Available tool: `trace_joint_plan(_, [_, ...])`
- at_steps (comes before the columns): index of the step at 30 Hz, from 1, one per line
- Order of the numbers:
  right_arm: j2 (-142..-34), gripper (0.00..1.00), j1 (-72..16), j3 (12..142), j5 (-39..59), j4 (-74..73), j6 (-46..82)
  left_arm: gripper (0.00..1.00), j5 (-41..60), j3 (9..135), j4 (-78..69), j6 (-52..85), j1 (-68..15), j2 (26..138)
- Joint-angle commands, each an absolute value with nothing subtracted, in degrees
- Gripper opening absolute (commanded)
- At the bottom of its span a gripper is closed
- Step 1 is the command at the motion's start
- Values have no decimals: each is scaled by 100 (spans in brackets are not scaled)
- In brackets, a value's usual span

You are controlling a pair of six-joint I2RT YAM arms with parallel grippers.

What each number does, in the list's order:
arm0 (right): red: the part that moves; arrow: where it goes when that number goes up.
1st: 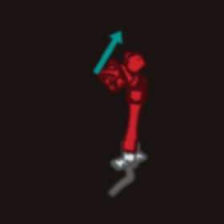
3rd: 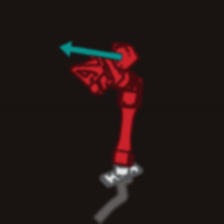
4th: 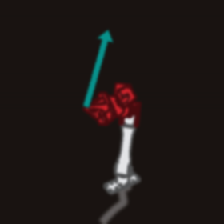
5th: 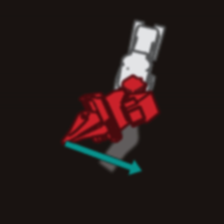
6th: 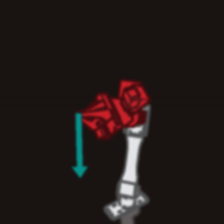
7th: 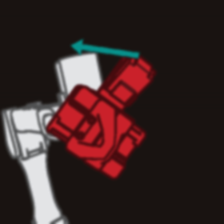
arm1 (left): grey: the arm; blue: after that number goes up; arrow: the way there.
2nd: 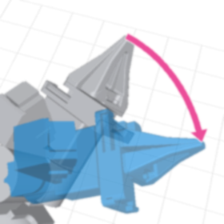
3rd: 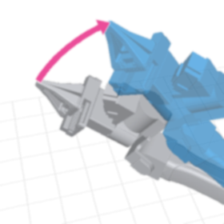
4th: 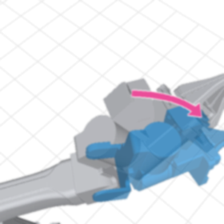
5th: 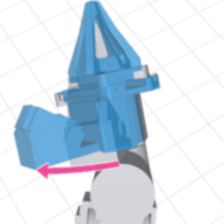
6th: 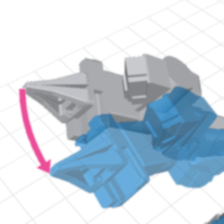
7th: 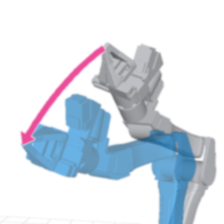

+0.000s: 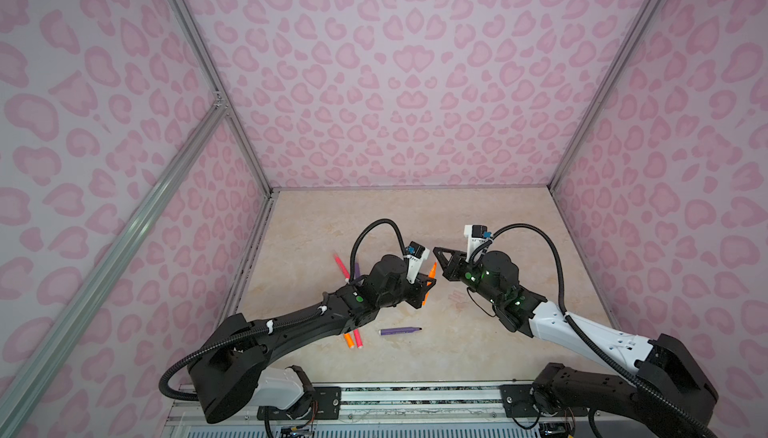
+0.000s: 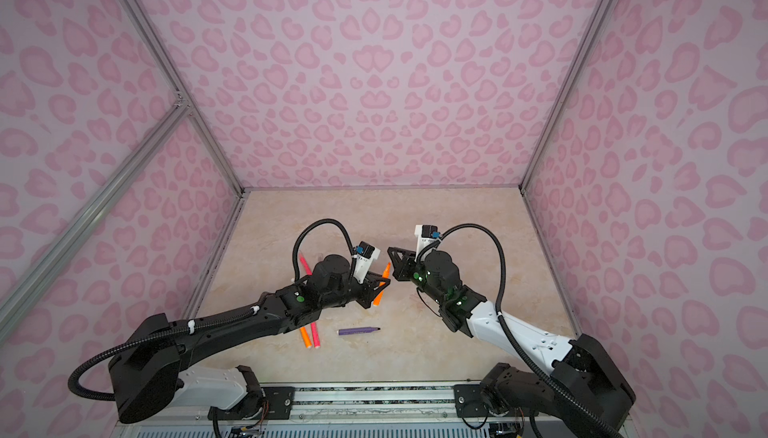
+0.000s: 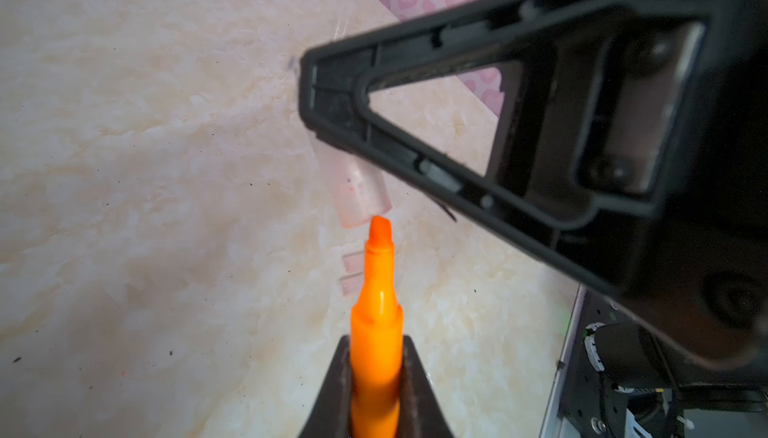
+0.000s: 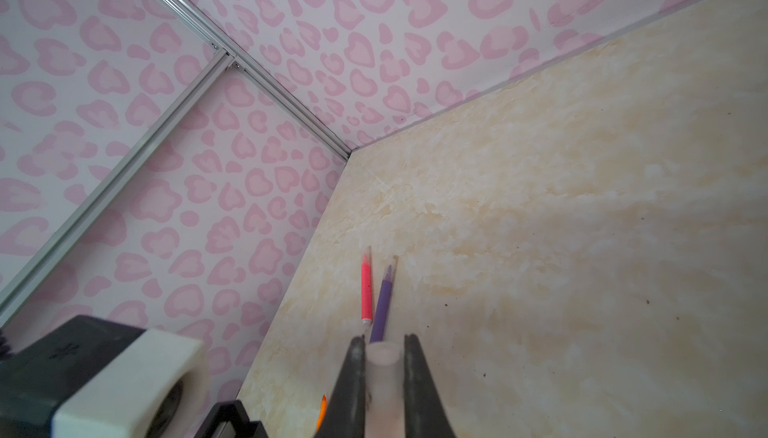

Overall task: Insert the pens into the pen caps
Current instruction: 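Lower the held pink cap onto the orange highlighter tip with the right gripper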

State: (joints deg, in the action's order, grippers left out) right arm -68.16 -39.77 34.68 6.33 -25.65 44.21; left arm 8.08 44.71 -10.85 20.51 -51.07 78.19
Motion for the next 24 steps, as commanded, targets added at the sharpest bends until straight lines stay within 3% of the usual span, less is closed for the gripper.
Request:
trace_joint_plan(1, [-6830, 0, -4010, 3480, 715, -2817, 4430, 3, 735, 4489, -1258, 2031, -5089, 7796])
trace_joint_plan(24, [-6531, 0, -4026, 3471, 540, -2651, 4276, 3, 927, 4514, -1292, 2023, -5062, 7857])
